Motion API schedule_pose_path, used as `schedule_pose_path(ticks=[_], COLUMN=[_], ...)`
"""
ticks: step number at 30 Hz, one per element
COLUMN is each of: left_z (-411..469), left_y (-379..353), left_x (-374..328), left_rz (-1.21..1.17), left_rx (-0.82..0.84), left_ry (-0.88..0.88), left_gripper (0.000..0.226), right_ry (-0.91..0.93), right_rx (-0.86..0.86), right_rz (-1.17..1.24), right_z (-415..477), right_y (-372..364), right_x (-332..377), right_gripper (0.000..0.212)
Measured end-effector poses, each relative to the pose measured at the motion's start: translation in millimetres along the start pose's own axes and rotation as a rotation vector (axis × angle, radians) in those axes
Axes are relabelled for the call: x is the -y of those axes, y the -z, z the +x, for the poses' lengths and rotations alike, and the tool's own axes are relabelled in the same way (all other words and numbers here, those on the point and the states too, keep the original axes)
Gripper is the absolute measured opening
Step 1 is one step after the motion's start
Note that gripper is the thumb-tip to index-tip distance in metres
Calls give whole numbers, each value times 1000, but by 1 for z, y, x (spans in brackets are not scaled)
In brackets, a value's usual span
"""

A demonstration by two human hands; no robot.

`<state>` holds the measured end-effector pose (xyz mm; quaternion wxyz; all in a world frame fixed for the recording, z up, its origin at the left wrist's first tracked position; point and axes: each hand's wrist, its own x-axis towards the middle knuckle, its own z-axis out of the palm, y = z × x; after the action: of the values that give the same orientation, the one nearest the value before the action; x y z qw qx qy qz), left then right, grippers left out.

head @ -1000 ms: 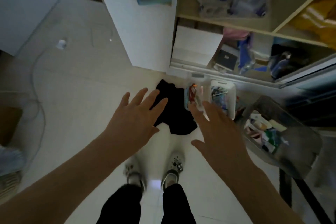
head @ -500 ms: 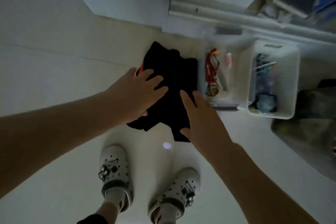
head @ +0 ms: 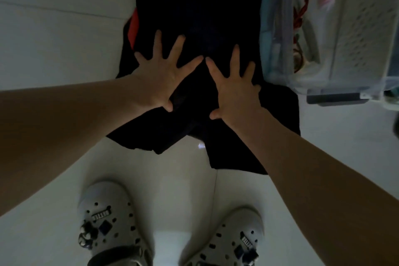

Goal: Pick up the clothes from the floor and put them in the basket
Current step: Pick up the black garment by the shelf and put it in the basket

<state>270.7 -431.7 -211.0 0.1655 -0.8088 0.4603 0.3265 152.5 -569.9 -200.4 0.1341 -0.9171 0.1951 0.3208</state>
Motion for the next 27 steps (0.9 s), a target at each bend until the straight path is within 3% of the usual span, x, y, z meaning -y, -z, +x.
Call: schedule_pose_path(ticks=[2, 4, 6, 7, 10, 11, 14, 17, 19, 24, 27], left_z=[-3, -11, -21, -26, -51, -65, -111, -167, -211, -310, -390], left_y=[3, 7, 7, 6, 14, 18, 38, 86, 135, 262, 352], left_x=[-1, -5, -17, -24, -27, -23, -15, -9, 0, 38, 66], left_rz=[-57, -105, -88, -84, -219, -290, -431, -525, -555, -606, -578], left_rx=[-20, -126, -157, -122, -51, -82, -283, -397, -432, -548, -587], left_ry=[-45, -118, -165, -178, -139, -125, -119, -76, -29, 88, 155], left_gripper=[105, 60, 33, 28, 23, 21, 15, 29, 36, 31, 18], right_ry=[30, 72, 76, 63, 50, 42, 22, 76, 119, 271, 444], right_rx=[-153, -305, -272, -266, -296, -299, -382, -467, -435, -397, -445], right_rz=[70, 145, 207, 272, 512, 557, 546, 491, 484, 410, 293], right_z=[0, -4, -14, -17, -43, -59, -102, -146, -172, -233, -276], right_y=[-11, -23, -33, -39, -28, -18, 26, 88, 145, 298, 408], right_x=[6, 20, 36, 41, 55, 57, 61, 72, 87, 133, 176], right_gripper=[77, 28, 12, 13, 52, 54, 38, 28, 25, 33, 43])
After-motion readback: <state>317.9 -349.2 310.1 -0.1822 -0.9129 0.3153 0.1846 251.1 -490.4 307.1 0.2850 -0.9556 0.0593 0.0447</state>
